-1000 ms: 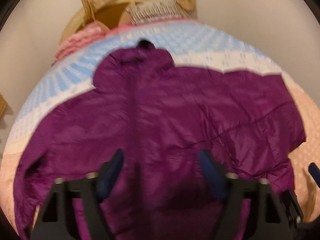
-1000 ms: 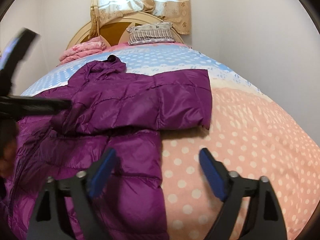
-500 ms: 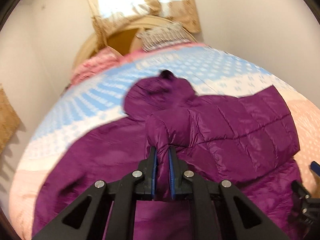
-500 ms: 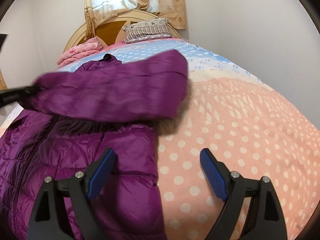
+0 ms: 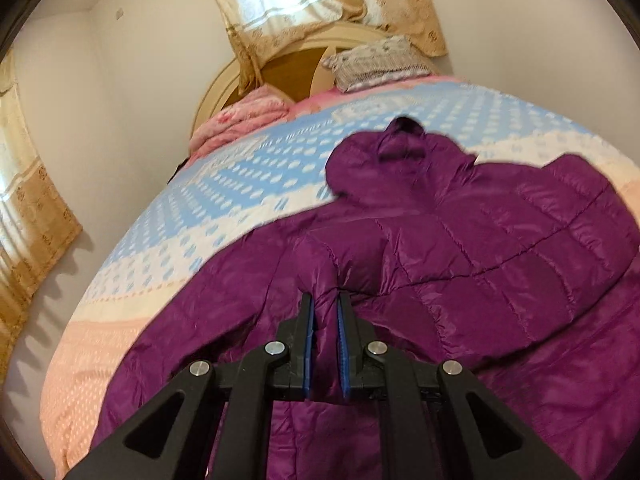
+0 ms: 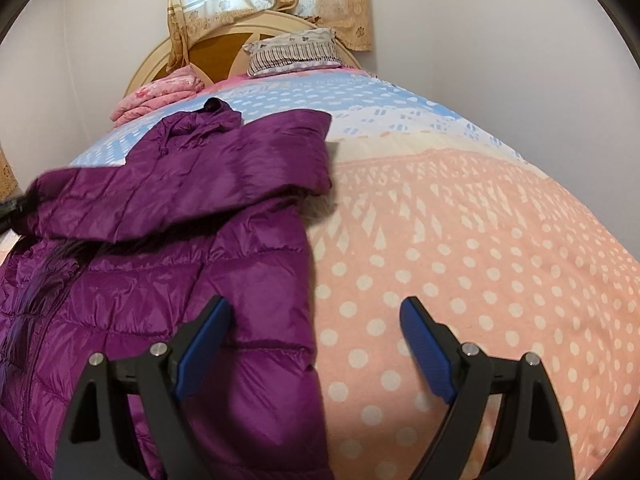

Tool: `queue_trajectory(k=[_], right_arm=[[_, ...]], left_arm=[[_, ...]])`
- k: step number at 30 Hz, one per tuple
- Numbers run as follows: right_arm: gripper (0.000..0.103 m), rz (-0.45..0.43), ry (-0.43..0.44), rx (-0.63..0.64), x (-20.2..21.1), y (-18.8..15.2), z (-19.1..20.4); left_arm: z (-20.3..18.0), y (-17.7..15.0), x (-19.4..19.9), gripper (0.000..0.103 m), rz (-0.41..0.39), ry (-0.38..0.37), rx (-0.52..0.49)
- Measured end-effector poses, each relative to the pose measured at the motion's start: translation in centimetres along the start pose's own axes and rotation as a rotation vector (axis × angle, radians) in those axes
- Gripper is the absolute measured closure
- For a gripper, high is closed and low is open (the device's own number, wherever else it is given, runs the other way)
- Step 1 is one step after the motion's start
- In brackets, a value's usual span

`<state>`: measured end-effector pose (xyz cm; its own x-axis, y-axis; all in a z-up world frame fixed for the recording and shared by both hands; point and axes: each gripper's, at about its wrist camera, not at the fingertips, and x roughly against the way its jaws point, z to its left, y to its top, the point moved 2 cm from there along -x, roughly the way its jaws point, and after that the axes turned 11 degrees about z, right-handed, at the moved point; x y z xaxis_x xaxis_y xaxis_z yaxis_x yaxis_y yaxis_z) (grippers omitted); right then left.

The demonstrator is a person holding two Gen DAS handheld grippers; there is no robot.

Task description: Fold large clothes

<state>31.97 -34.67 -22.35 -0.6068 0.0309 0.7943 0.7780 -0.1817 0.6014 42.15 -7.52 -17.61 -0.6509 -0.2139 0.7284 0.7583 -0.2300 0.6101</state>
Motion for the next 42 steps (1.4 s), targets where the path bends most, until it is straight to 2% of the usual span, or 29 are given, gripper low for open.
queue_trajectory(k=[3, 7, 12, 19, 20, 21, 22, 23, 24, 26, 28, 30, 31, 34, 37, 40, 42], right_arm=[[0.014, 0.006, 0.0, 0.002, -0.2, 0.1, 0.0], [0.014, 0.016, 0.001, 0.004, -0.5, 0.1, 0.0], [0.014, 0.018, 0.001, 0.005, -0.6, 0.2, -0.1], [0.013, 0.022, 0.002, 0.005, -0.6, 0.2, 0.0], [0.012, 0.027, 0.007, 0.005, -0.6, 0.2, -0.1], [0.012, 0.024, 0.021, 0.003, -0.4, 0.2, -0.2], [0.012, 0.014, 0.041, 0.001, 0.1, 0.2, -0.3], [0.014, -0.004, 0.06, -0.005, 0.9, 0.2, -0.6], [0.016, -0.032, 0.063, -0.006, 2.1, 0.3, -0.8], [0.018, -0.072, 0.036, 0.017, 3.8, 1.2, -0.8], [0.027, -0.073, 0.031, 0.02, 4.3, 2.7, -0.9], [0.047, -0.063, 0.058, -0.014, 4.0, 5.6, -1.4], [0.051, -0.07, 0.059, -0.023, 3.6, 7.1, -1.6], [0.052, -0.103, 0.045, -0.028, 2.1, 10.7, -1.2], [0.053, -0.109, 0.068, 0.021, -0.2, 13.2, 0.6], [0.053, -0.013, 0.111, 0.063, -4.2, 14.0, 2.7], [0.053, 0.054, 0.115, 0.076, -6.4, 13.2, 3.4]], left_arm=[[0.0, -0.9, -1.2, 0.094, 0.004, 0.051, -0.012], [-0.1, -1.5, -2.7, 0.093, 0.045, 0.05, -0.01], [-0.3, -2.3, -3.6, 0.093, 0.055, 0.104, -0.018], [-0.1, -2.5, -3.6, 0.087, 0.086, 0.075, -0.003], [0.0, -2.4, -3.5, 0.079, 0.092, 0.08, 0.003], [0.4, -2.3, -3.3, 0.06, 0.099, 0.077, 0.021], [0.9, -2.2, -3.0, 0.048, 0.098, 0.072, 0.048], [1.7, -2.1, -2.4, 0.028, 0.084, 0.092, 0.075], [2.3, -2.0, -2.0, 0.02, 0.064, 0.11, 0.094], [3.4, -1.6, -0.9, 0.018, 0.014, 0.122, 0.129], [3.9, -0.7, -0.8, 0.018, 0.008, 0.111, 0.162], [3.5, 0.3, -1.2, 0.018, 0.018, 0.104, 0.169], [2.9, 1.2, -1.5, 0.018, 0.027, 0.114, 0.175], [1.6, 2.7, -2.8, 0.018, 0.056, 0.086, 0.199], [0.2, 3.2, -5.0, 0.018, 0.087, 0.126, 0.179], [-0.6, 2.7, -7.6, 0.018, 0.146, 0.166, 0.151], [-0.6, 1.6, -9.2, 0.018, 0.196, 0.149, 0.148]])
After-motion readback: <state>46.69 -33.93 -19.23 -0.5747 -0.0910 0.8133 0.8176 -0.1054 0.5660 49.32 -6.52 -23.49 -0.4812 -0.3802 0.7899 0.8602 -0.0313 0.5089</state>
